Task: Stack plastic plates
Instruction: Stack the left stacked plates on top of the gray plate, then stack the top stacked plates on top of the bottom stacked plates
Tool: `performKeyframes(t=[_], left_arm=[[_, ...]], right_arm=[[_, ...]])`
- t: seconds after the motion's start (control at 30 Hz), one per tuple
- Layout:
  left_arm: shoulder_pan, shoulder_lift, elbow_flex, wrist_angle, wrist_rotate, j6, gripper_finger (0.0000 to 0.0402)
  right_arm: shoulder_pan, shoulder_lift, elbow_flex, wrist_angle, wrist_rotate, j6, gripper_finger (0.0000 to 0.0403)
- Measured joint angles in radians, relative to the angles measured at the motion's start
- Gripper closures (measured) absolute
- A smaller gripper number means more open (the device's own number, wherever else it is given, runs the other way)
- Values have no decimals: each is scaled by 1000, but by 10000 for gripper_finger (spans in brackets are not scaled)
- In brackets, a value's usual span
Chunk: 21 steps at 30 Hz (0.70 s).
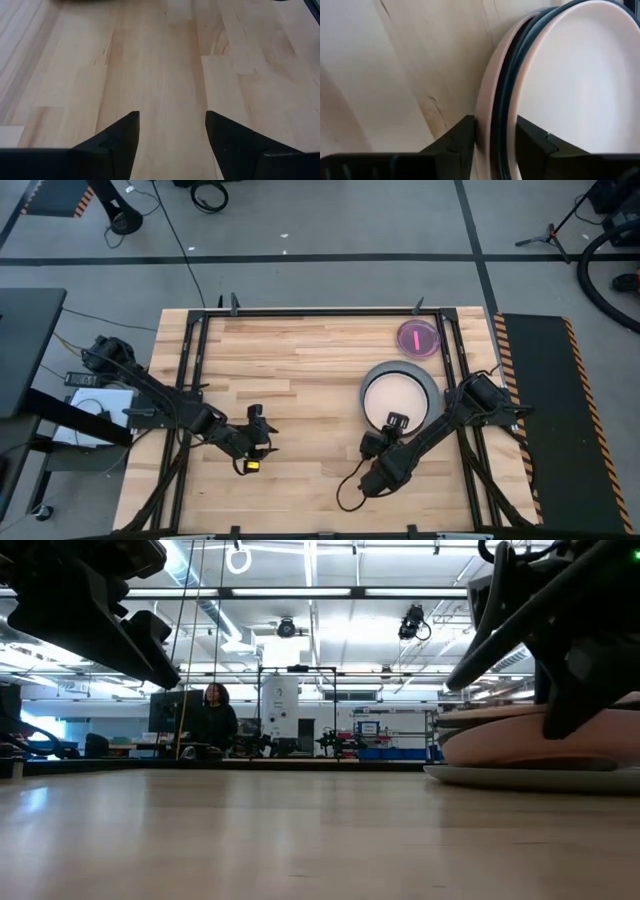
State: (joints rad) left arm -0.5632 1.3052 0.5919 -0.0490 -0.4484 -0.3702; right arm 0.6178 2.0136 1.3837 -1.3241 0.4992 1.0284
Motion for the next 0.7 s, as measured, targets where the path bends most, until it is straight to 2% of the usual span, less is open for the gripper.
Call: performKeyframes(t=[0.23,0.4,0.7], left_arm=[[-9,-2,0,1,0,-1,169],[-29,-26,19,-1,1,6,169],[-109,-31,108,0,0,68,169]], right_arm=[[-7,0,4,-34,-36,49,251],[-21,-18,4,-113,-81,80,247],[-38,-198,4,-125,30,91,246]])
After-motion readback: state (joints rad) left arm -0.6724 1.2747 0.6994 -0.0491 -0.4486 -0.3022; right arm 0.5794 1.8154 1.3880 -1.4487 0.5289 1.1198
